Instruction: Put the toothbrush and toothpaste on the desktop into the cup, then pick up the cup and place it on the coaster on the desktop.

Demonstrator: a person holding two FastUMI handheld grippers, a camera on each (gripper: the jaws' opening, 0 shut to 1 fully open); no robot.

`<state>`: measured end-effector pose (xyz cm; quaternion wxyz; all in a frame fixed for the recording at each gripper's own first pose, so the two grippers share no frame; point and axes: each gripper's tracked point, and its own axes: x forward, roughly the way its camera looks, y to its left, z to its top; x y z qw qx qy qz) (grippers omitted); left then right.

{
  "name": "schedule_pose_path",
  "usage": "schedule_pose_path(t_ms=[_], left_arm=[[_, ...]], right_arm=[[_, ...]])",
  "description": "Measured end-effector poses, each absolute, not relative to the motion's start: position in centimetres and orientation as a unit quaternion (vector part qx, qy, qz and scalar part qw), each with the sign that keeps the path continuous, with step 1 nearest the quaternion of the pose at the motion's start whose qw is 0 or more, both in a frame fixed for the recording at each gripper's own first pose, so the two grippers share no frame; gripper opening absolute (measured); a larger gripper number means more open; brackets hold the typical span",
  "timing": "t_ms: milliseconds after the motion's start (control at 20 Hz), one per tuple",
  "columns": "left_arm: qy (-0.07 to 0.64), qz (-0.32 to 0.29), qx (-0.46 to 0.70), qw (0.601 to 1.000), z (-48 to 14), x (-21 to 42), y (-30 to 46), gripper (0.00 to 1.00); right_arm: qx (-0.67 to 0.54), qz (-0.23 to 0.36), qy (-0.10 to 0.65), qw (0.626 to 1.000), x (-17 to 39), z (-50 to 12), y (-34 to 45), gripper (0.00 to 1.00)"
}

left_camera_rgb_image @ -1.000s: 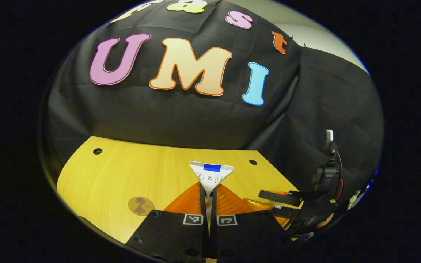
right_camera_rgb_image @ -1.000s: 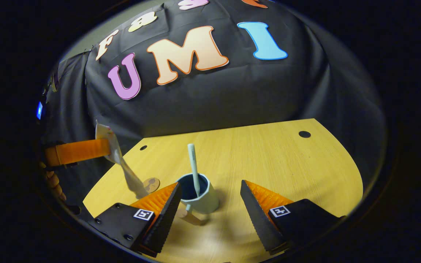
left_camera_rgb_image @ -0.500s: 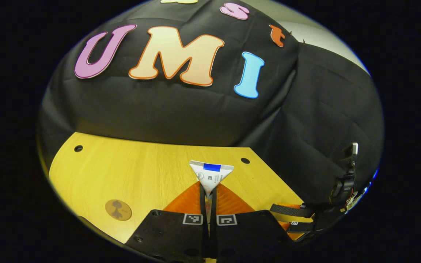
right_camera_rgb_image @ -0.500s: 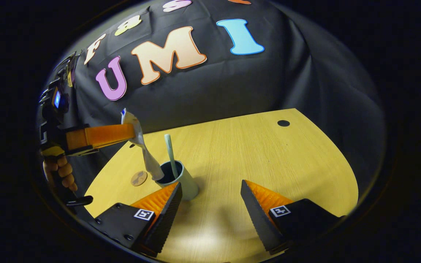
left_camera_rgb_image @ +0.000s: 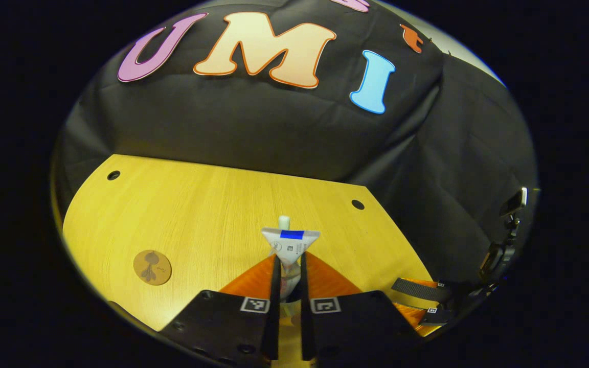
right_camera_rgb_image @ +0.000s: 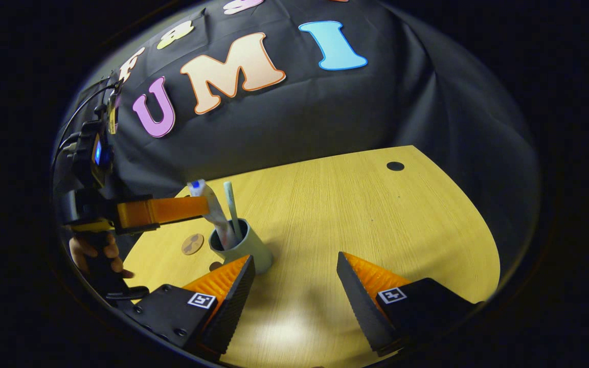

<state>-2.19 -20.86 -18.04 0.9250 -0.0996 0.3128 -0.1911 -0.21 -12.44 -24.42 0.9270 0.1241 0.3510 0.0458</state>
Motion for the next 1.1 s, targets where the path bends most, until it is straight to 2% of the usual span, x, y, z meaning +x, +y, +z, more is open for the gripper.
schedule_pose_path(t_ms=[250, 450, 500, 550, 700, 750, 850, 900, 950, 1100], left_arm=[[0.274, -0.134, -0.075, 0.949, -17.2, -3.8, -17.4, 0.98], [0.248, -0.067, -0.089, 0.962, -16.1, -4.5, -11.7, 0.95], [0.242, -0.055, -0.083, 0.965, -16.0, -4.5, -10.3, 0.95], [0.235, -0.045, -0.076, 0.968, -15.8, -4.7, -9.0, 0.95], [0.228, -0.022, -0.044, 0.972, -15.7, -5.1, -4.5, 0.95], [0.224, -0.013, -0.035, 0.974, -15.5, -5.1, -3.0, 0.95], [0.219, 0.0, -0.03, 0.975, -15.2, -5.5, -0.5, 0.95], [0.217, 0.005, -0.028, 0.976, -15.1, -5.6, 0.6, 0.95], [0.216, 0.01, -0.024, 0.976, -15.2, -5.8, 1.7, 0.95], [0.22, 0.024, -0.018, 0.975, -15.4, -6.1, 4.6, 0.95]], right_arm=[[0.108, 0.091, 0.363, 0.921, 0.2, -23.4, -9.5, 0.98], [0.092, 0.133, 0.403, 0.901, -0.5, -23.9, -5.9, 0.98], [0.091, 0.138, 0.418, 0.893, -0.7, -24.0, -5.1, 0.94], [0.089, 0.139, 0.435, 0.885, -0.7, -24.3, -4.3, 0.99], [0.085, 0.132, 0.491, 0.857, -1.1, -25.8, -2.6, 0.98], [0.083, 0.129, 0.504, 0.85, -1.0, -26.3, -2.3, 0.95], [0.072, 0.117, 0.524, 0.84, -0.4, -27.5, -2.1, 0.99], [0.071, 0.114, 0.535, 0.834, -0.3, -27.9, -1.8, 0.94], [0.069, 0.112, 0.545, 0.828, -0.2, -28.3, -1.5, 0.99], [0.057, 0.107, 0.577, 0.808, 0.2, -29.5, -0.7, 0.95]])
